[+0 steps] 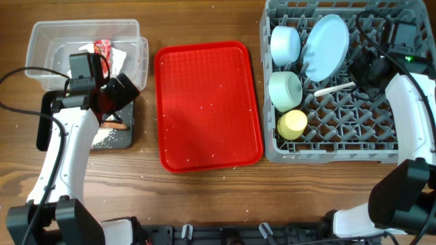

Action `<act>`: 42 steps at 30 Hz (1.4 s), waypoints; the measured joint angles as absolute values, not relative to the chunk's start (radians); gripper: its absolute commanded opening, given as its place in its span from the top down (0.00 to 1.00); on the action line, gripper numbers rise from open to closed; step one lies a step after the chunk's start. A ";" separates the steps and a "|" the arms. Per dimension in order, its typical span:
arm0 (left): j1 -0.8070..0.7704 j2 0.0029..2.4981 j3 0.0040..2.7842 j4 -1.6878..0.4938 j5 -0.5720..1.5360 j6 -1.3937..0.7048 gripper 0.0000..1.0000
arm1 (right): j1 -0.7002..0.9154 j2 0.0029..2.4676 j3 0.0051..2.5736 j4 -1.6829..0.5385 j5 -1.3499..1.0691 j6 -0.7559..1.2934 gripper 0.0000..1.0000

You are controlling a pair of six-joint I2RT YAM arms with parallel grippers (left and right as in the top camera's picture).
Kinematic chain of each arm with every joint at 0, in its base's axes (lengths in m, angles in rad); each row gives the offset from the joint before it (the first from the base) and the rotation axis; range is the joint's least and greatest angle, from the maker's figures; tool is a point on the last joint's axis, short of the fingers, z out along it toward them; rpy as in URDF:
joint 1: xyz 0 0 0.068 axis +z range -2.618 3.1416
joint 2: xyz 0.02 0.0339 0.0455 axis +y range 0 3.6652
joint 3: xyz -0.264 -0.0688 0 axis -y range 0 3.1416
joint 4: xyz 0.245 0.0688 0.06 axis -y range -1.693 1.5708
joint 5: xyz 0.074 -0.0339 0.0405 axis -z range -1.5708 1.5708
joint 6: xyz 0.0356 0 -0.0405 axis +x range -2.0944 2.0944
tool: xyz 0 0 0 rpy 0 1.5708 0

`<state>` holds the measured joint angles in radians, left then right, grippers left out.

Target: Sort waste into correct bins and load items into the dishwasher rack

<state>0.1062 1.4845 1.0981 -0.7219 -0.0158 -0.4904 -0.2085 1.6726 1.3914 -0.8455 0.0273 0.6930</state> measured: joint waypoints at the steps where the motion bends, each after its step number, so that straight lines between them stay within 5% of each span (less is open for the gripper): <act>1: 0.106 1.485 1.098 -0.722 -0.016 -0.490 0.00 | -0.208 1.672 1.391 -0.847 0.003 0.669 0.80; 2: 0.106 1.485 1.098 -0.722 -0.016 -0.490 0.00 | -0.208 1.668 1.391 -0.850 -0.020 0.645 0.51; 3: 0.106 1.485 1.098 -0.722 -0.016 -0.490 0.00 | -0.208 1.658 1.391 -0.852 -0.038 0.626 0.00; 19: 0.106 1.485 1.098 -0.722 -0.016 -0.490 0.00 | -0.208 0.962 1.390 -1.129 -0.128 0.510 0.00; 27: 0.106 1.485 1.098 -0.722 -0.016 -0.490 0.00 | -0.208 0.877 1.390 -1.251 -0.134 0.326 0.00; 34: 0.106 1.485 1.098 -0.722 -0.015 -0.490 0.00 | -0.181 0.773 1.188 -0.841 -0.135 0.257 0.00; 42: 0.106 1.485 1.099 -0.722 -0.012 -0.490 0.00 | -0.120 0.312 0.443 -0.212 -0.134 0.237 0.00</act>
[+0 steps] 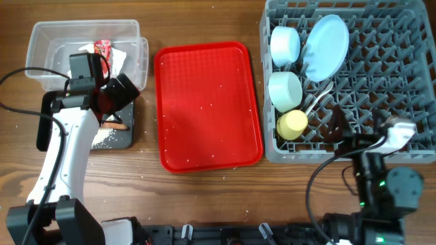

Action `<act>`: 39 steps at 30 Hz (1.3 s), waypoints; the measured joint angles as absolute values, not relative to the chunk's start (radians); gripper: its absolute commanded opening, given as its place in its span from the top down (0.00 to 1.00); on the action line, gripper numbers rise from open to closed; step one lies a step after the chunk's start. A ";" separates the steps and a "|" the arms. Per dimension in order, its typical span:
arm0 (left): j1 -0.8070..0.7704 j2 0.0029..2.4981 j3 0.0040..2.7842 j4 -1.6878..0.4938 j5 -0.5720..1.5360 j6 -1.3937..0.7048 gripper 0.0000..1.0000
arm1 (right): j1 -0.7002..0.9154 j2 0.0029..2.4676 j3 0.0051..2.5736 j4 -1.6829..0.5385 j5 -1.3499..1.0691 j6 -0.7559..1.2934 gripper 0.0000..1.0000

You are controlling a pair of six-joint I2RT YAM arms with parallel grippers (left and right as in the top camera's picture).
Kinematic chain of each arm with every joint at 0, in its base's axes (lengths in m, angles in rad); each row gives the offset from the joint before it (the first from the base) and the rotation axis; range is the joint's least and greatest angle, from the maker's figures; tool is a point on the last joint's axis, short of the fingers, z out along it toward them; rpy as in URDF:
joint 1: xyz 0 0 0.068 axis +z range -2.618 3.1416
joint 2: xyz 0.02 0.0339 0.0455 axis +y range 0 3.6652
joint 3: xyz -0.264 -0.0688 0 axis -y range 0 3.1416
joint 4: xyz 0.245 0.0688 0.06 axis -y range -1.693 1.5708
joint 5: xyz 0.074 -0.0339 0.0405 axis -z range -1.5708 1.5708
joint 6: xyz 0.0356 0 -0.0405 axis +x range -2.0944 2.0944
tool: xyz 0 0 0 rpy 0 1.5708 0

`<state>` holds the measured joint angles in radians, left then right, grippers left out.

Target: Sort waste into correct bins and load items into the dishwasher rack

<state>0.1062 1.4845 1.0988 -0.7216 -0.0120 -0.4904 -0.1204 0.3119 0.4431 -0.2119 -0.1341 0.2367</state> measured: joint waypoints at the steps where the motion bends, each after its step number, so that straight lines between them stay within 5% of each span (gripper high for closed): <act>1: 0.106 1.485 1.099 -0.722 -0.012 -0.490 0.00 | -0.100 0.247 0.348 -0.158 -0.134 0.237 0.00; 8: 0.106 1.485 1.099 -0.722 -0.012 -0.490 0.00 | -0.074 0.021 0.041 0.009 -0.122 0.237 0.00; 26: 0.106 1.481 1.099 -0.723 -0.012 -0.490 0.00 | -0.074 0.019 0.007 0.002 -0.111 0.237 0.00; 36: 0.033 1.151 1.092 -0.714 -0.067 -0.490 0.00 | -0.074 0.019 0.007 0.002 -0.111 0.237 0.00; 39: 0.019 0.955 0.928 -0.508 -0.053 -0.428 0.00 | -0.074 0.019 0.007 0.002 -0.111 0.237 0.00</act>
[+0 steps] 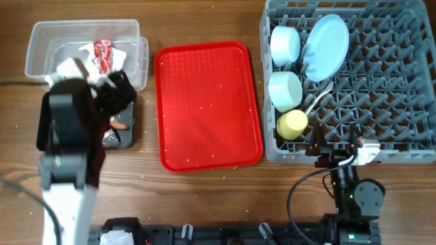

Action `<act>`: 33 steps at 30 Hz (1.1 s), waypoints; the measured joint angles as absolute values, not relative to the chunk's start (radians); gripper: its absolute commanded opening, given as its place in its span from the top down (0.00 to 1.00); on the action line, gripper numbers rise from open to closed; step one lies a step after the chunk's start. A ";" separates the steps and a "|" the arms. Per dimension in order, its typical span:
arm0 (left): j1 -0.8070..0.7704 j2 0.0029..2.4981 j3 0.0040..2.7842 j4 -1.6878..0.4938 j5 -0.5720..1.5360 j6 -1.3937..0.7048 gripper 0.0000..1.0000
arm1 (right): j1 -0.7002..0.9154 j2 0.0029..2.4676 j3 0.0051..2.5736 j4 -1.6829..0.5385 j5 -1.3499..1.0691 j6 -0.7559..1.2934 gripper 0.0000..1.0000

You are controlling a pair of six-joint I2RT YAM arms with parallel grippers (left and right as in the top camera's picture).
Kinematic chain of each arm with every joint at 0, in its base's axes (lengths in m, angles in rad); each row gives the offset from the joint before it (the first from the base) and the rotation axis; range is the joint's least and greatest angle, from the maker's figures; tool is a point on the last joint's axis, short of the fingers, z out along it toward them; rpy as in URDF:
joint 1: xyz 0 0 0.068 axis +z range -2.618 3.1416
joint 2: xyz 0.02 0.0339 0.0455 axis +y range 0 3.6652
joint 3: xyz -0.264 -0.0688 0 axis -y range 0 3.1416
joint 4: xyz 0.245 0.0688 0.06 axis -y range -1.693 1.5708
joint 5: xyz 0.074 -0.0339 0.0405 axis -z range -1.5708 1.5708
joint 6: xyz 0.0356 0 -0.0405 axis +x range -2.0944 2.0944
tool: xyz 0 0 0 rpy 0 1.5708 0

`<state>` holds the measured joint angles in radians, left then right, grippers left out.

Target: Sort waste into correct bins and load items into the dishwasher rack

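Observation:
The grey dishwasher rack [409,146] at the right holds two pale bowls [285,88], a light blue plate [325,46], a yellow cup [293,124] and a white utensil [317,95] lying next to the lower bowl. My right gripper [321,148] is pulled back at the rack's front edge; its jaws are too small to read. The left arm [68,129] rises close to the camera. Its dark left gripper [112,99] hangs over the dark grey bin [128,136], which holds an orange scrap [120,124]. A clear bin [41,34] holds a red wrapper [102,51].
A red tray [208,105] dotted with crumbs lies between the bins and the rack. White paper [68,67] sits in the clear bin. Crumbs speckle the wooden table near the tray's front edge.
The left arm has lifted towards the camera and now covers more of the dark bin. The right arm has drawn back a little further at the rack's front edge.
The right gripper was first deep in the rack's back right, with the white utensil beside it. Then it was back at the front edge, the utensil lying by the lower bowl. The left gripper stayed over the dark bin, and now the arm is raised.

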<state>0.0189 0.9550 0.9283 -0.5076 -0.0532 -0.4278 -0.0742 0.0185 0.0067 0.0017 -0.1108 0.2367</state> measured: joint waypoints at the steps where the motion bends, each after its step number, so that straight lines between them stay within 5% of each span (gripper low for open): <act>1: 0.014 0.865 0.836 -0.430 -0.024 -0.384 0.00 | -0.074 0.018 0.007 0.002 -0.111 0.237 0.00; 12: 0.013 0.252 0.191 0.031 0.064 -0.289 0.00 | -0.074 0.015 0.007 0.001 -0.110 0.237 0.00; 27: 0.007 0.014 0.014 0.112 0.070 -0.266 0.00 | -0.074 0.015 0.007 0.002 -0.110 0.237 0.00; 33: 0.007 0.012 0.010 -0.066 0.074 -0.263 0.00 | -0.074 0.015 0.007 0.002 -0.110 0.237 0.00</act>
